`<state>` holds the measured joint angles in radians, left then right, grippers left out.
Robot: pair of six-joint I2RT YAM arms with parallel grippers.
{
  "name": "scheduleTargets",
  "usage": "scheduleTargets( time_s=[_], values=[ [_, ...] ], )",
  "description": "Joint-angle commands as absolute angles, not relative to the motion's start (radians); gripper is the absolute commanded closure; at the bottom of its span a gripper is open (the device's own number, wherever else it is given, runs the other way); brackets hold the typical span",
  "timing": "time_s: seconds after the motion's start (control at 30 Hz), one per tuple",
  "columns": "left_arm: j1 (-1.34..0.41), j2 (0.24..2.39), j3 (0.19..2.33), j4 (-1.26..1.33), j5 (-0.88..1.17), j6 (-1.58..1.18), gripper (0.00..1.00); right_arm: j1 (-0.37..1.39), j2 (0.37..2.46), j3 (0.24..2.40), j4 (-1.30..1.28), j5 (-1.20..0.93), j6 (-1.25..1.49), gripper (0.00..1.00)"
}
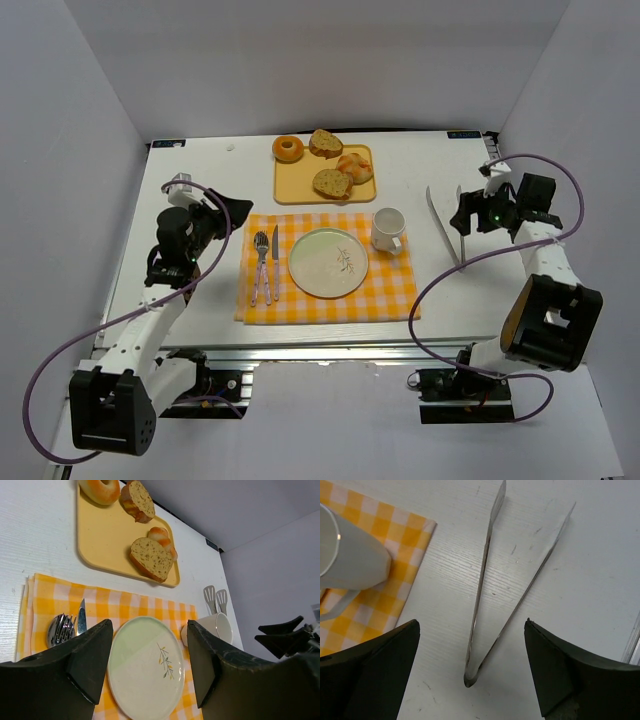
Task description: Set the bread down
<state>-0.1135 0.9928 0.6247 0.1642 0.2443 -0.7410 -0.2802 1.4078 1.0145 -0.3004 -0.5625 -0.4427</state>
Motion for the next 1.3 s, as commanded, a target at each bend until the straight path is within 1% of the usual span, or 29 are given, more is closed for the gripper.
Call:
scheduleTargets(
  time_s=[0.0, 0.03, 0.07, 0.13, 0.37, 0.57, 0.8, 0.9, 1.0, 1.03, 1.1, 1.13, 1.2, 1.23, 1.27],
  values=[
    [-0.118, 0.95, 0.631, 0.164, 0.239, -0.735, 0.29, -0.281, 1.433, 0.999, -0.29, -0.488, -0.384, 0.11],
    [-0.117, 0.945, 0.626, 0.173, 0.239, -0.741, 0.29, -0.275, 1.434, 0.98, -0.272, -0.451, -0.367, 0.11],
    [-0.118, 0.946, 0.612, 0.189, 0.242, -0.749, 0.29, -0.249, 1.451, 0.971, -0.264, -0.311, -0.345, 0.11],
    [-0.118, 0.948, 0.601, 0.202, 0.244, -0.758, 0.29, -0.241, 1.468, 0.965, -0.265, -0.273, -0.351, 0.11],
    [-0.118, 0.982, 0.604, 0.221, 0.264, -0.759, 0.29, -0.21, 1.554, 0.949, -0.215, -0.206, -0.359, 0.11],
    [-0.117, 0.988, 0.618, 0.207, 0.259, -0.749, 0.29, -0.187, 1.705, 0.999, -0.176, -0.114, -0.341, 0.11],
    [-0.117, 0.957, 0.589, 0.204, 0.247, -0.759, 0.29, -0.153, 1.792, 1.046, -0.176, -0.114, -0.341, 0.11],
    [-0.118, 0.954, 0.589, 0.203, 0.245, -0.759, 0.29, -0.135, 1.822, 1.054, -0.169, -0.103, -0.333, 0.14],
    [-0.118, 0.956, 0.6, 0.189, 0.245, -0.75, 0.29, -0.133, 1.853, 1.074, -0.175, -0.109, -0.318, 0.21],
    [-0.118, 0.956, 0.604, 0.186, 0.245, -0.746, 0.29, -0.133, 1.861, 1.081, -0.187, -0.124, -0.321, 0.28],
    [-0.118, 0.959, 0.609, 0.176, 0.245, -0.739, 0.29, -0.133, 1.868, 1.083, -0.196, -0.133, -0.334, 0.36],
    [-0.118, 0.957, 0.607, 0.176, 0.244, -0.739, 0.29, -0.133, 1.867, 1.083, -0.21, -0.146, -0.342, 0.46],
    [-0.118, 0.956, 0.606, 0.176, 0.244, -0.738, 0.29, -0.133, 1.85, 1.075, -0.216, -0.159, -0.37, 0.56],
    [-0.118, 0.953, 0.604, 0.176, 0.244, -0.739, 0.29, -0.133, 1.838, 1.071, -0.218, -0.172, -0.379, 0.68],
    [-0.118, 0.951, 0.598, 0.178, 0.242, -0.741, 0.29, -0.133, 1.806, 1.062, -0.215, -0.179, -0.39, 0.73]
  ],
)
